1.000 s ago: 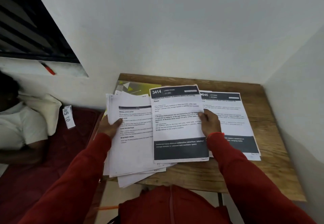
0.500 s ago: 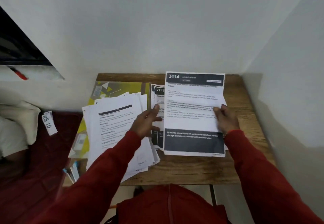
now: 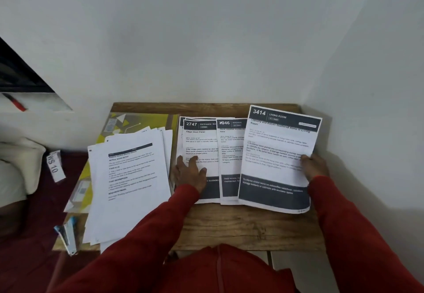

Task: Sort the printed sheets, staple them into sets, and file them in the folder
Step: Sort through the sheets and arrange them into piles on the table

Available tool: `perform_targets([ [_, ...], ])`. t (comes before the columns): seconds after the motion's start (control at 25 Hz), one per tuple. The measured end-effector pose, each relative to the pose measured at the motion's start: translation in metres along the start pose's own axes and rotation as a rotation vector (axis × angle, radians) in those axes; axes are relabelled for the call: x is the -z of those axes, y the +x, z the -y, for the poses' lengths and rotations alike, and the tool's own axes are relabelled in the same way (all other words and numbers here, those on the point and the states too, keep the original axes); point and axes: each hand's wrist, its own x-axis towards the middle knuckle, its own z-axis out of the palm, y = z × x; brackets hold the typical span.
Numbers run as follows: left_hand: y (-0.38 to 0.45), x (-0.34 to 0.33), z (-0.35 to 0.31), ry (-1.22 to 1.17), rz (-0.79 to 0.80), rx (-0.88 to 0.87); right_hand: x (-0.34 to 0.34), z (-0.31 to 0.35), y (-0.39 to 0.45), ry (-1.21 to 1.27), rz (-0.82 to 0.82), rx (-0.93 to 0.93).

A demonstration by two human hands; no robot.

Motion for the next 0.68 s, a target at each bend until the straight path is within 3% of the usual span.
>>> perform_targets([
  [0.16,-0.003,-0.014,-0.009,0.139,-0.055,-0.082,-0.015,0.002,0.009,-0.029,0.06,0.005],
  [0.36,-0.008,-0.027,-0.028,0.33,-0.207,-0.17,-0.037,0.004,0.001,0.048,0.258,0.012],
  [0.44,-0.007,-0.032,-0.032,0.358,-0.146,-0.121,-0.041,0.001,-0.001,0.089,0.299,0.023],
  [0.52,-0.005,-0.037,-0.033,0.31,-0.077,-0.03,-0.037,-0.002,-0.001,0.158,0.243,0.043],
  [0.68,0.004,-0.033,-0.033,0.187,-0.059,0.048,0.001,-0.004,0.023,0.252,-0.062,0.067],
])
